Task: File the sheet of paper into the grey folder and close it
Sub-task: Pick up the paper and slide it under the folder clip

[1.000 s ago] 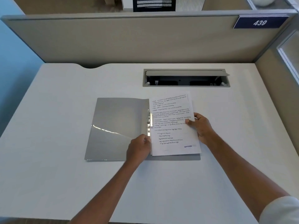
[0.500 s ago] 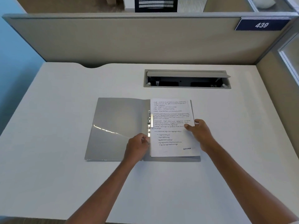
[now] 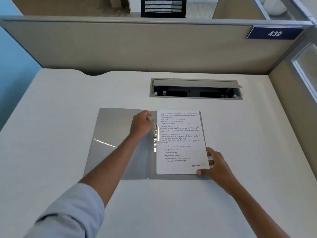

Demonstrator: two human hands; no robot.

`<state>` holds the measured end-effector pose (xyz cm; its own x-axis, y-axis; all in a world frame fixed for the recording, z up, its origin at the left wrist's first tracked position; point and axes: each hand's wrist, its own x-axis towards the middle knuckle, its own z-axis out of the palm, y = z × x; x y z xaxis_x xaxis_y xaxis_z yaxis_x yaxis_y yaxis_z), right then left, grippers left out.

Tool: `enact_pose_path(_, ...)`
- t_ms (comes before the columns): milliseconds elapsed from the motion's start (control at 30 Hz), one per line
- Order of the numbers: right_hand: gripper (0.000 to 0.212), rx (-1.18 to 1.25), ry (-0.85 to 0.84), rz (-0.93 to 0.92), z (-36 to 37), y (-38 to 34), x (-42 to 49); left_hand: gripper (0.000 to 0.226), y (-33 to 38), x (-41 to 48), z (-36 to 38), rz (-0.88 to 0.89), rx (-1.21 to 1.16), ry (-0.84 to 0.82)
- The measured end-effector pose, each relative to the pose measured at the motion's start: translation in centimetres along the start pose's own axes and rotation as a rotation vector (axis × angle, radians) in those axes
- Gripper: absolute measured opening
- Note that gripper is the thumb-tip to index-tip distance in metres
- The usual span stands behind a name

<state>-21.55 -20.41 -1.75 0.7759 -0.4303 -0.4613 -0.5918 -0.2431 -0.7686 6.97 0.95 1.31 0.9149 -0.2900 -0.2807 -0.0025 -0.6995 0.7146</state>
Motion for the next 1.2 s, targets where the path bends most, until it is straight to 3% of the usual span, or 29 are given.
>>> enact_pose_path(300, 0.092, -0.146, 0.047, -0.071, 1.0, 1.5, -0.6, 0.05, 2.5, 5.4, 0.6, 0.106, 0.269, -0.207)
enact_pose_path(700, 0.09, -0.162, 0.076, -0.022, 1.5, 1.8, -0.6, 0.027, 2.3, 6.0, 1.0, 0.189, 0.343, -0.165)
enact_pose_path(1200, 0.086, -0.184, 0.127, -0.049, 2.2, 2.9, -1.5, 0.04, 0.6, 5.6, 1.8, 0.276, 0.434, -0.154)
